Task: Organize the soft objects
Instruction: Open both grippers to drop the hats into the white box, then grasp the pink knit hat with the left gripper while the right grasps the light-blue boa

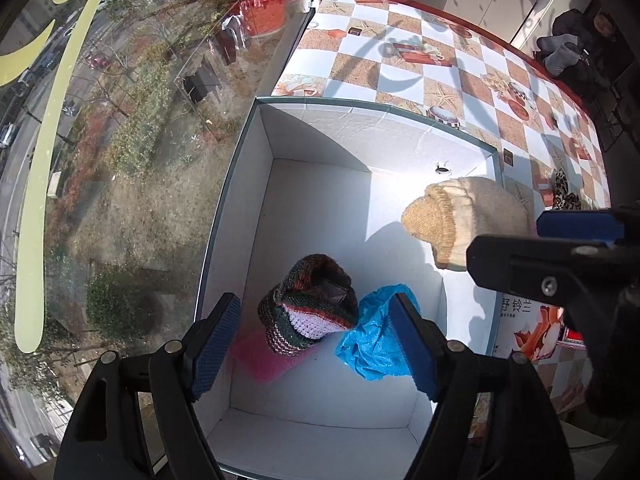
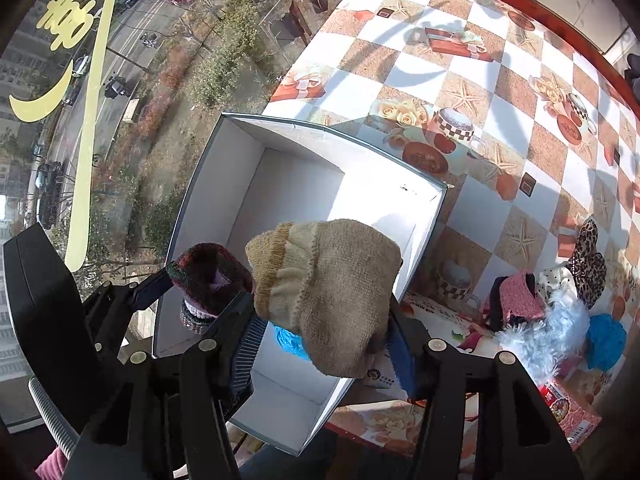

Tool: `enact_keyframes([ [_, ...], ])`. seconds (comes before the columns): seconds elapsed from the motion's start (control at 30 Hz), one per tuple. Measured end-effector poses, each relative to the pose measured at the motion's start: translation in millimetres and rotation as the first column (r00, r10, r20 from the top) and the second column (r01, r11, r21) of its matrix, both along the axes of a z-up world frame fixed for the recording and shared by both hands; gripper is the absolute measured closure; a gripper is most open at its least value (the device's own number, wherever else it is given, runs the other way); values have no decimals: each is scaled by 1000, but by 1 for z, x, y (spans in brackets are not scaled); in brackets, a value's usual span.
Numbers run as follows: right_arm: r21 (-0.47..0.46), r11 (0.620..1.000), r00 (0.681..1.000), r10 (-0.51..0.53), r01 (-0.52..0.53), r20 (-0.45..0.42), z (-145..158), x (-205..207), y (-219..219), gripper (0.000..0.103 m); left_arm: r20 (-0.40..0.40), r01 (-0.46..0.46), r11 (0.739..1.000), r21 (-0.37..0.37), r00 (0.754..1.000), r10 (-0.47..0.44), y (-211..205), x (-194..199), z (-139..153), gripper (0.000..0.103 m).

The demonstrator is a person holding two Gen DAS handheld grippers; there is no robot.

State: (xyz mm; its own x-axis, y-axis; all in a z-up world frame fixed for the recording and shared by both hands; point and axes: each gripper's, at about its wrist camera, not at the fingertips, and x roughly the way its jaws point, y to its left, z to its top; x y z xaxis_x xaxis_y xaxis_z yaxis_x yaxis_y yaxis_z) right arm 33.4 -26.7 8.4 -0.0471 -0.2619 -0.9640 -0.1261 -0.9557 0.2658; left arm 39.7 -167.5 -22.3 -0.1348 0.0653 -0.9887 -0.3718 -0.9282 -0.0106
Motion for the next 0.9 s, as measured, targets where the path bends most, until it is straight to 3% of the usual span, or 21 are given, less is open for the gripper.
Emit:
enact_keyframes([
  [0.07,-1,1000,1000,-13,13,-3,2,0,4,21,14,-13,999,36,1000,12,-1,-1,1,20],
  [0.17,-14,999,999,-31,31,8,5,1,11,21,24,-23,996,88,999,21,0,-2,5,2],
  [0.2,-18,999,999,-39,39,10,7,2,16,21,21,-23,994,110,1000,21,1,-3,8,1],
  [0.37,-45,995,996,-92,93,5,27,15,52,21,-32,27,977,210,999,-20,25,-6,35,1],
  [0.53,-8,983,983,-181,181,21,45,36,119,21,-50,104,968,229,994,-95,66,-7,48,0],
  [0.63,-4,959,957,-284,284,54,40,52,172,21,-39,147,961,234,989,-142,89,-1,50,0],
  [0.73,-5,924,917,-378,382,131,16,65,221,21,-21,188,955,231,982,-188,113,5,47,0],
  [0.9,-131,845,827,-458,519,325,-45,88,267,21,5,242,950,196,969,-248,148,14,37,0],
])
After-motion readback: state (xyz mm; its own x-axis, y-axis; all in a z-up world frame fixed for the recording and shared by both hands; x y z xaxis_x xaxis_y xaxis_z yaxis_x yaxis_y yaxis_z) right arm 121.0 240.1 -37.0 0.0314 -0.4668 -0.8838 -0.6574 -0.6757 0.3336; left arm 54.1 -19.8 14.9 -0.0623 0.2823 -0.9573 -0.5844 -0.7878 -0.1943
